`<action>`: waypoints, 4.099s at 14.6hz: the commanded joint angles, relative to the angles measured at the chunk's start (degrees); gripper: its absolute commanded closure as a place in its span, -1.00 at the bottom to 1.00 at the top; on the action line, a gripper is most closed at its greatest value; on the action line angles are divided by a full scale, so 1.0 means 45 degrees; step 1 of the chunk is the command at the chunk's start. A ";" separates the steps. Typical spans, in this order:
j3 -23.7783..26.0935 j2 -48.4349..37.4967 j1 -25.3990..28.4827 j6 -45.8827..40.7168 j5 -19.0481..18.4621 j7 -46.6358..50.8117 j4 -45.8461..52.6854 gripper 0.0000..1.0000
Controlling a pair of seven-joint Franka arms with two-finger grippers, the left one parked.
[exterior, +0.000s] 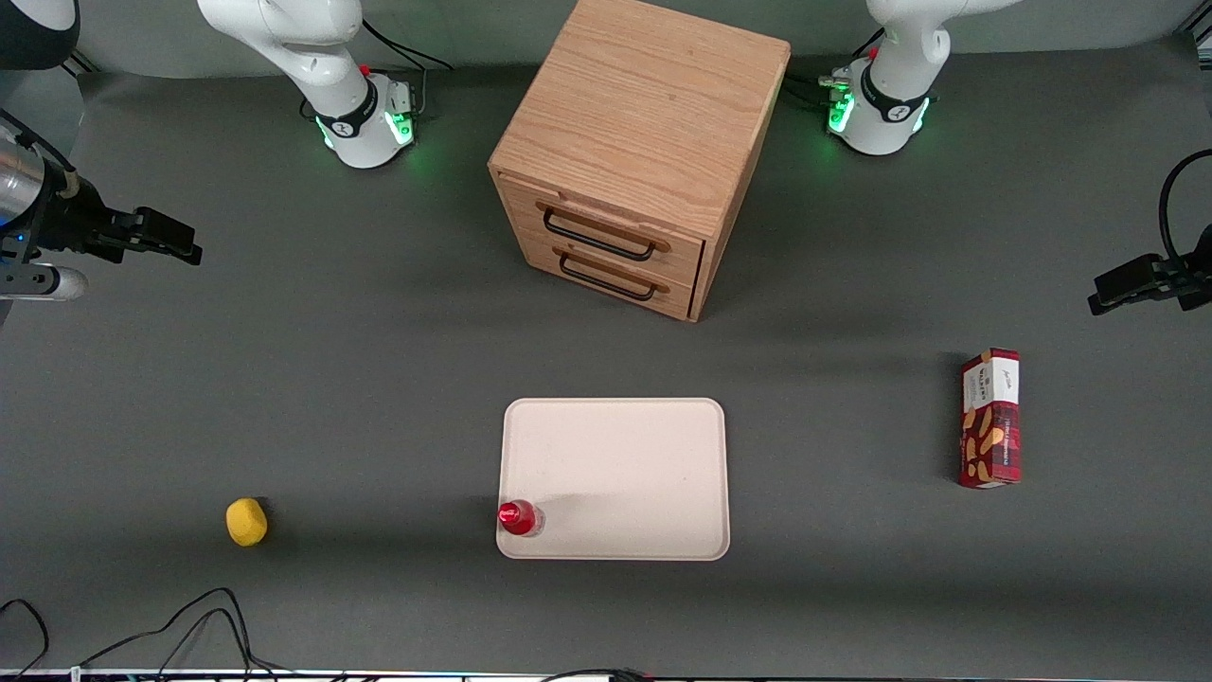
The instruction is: Open upper drawer
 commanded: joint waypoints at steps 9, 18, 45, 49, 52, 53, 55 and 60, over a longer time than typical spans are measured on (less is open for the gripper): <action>0.0263 0.0617 0.0847 0.0082 0.1166 0.0008 0.0846 -1.00; 0.0399 0.3996 0.5904 0.0121 0.1189 -0.0110 0.4694 -1.00; 0.2489 0.5581 0.7412 0.4008 0.0311 -0.5657 0.1984 -1.00; 0.2841 0.5581 0.7334 0.4515 -0.0061 -0.5657 0.1437 -1.00; 0.3035 0.5562 0.7198 0.4846 -0.0178 -0.5676 0.1124 -1.00; 0.3191 0.5542 0.7101 0.5061 -0.0333 -0.5657 0.0891 -1.00; 0.3387 0.5503 0.6866 0.5530 -0.0530 -0.5676 0.0519 -1.00; 0.3407 0.5503 0.6846 0.5922 -0.0530 -0.5695 0.0225 -1.00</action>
